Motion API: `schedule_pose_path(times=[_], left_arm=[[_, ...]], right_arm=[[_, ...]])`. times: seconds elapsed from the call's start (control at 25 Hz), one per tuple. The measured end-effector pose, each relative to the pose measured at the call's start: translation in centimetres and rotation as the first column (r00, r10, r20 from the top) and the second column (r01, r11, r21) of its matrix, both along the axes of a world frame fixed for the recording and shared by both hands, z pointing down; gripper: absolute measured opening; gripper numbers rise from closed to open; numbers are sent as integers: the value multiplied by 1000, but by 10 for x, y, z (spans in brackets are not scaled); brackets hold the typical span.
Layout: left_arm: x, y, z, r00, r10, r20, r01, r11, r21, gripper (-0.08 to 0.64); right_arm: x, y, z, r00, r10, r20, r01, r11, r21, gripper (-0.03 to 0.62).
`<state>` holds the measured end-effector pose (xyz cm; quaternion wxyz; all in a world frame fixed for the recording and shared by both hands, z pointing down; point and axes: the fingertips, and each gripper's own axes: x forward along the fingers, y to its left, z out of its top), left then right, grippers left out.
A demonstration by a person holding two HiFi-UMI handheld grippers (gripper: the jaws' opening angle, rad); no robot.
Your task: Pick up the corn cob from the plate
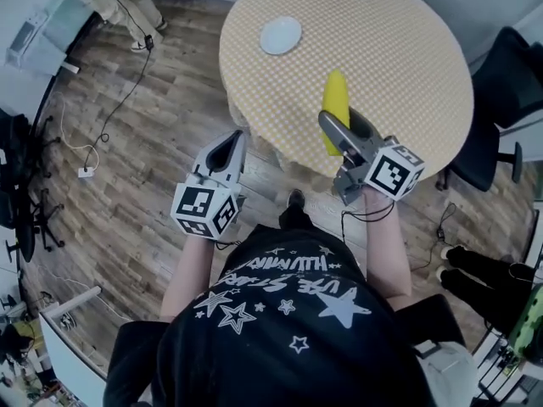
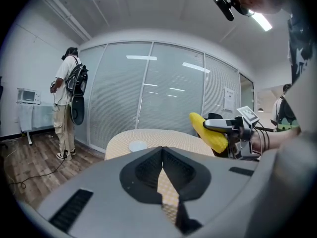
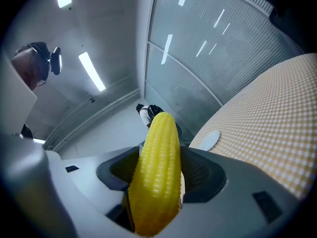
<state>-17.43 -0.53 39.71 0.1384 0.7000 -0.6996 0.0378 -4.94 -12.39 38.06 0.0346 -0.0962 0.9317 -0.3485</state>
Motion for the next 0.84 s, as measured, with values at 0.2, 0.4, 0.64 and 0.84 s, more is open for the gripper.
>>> schedule_pose_path(times=[0.2, 0.4, 0.64, 0.84], left_arm=[[5, 37, -7, 1000, -3, -4, 3, 1000, 24, 8], [11, 65, -13, 1000, 16, -7, -16, 999, 51, 8], [23, 91, -12, 999, 45, -11, -44, 997, 62, 8], [23, 113, -4, 998, 54, -14, -53, 997, 60, 8]], right_arm=[[-1, 39, -10, 1000, -20, -18, 20, 999, 25, 266], [9, 73, -10, 999, 3, -40, -1, 999, 37, 267], [26, 105, -10, 998, 26, -62, -23, 998, 56, 267], [33, 125, 1, 996, 59, -68, -58, 998, 20, 267]])
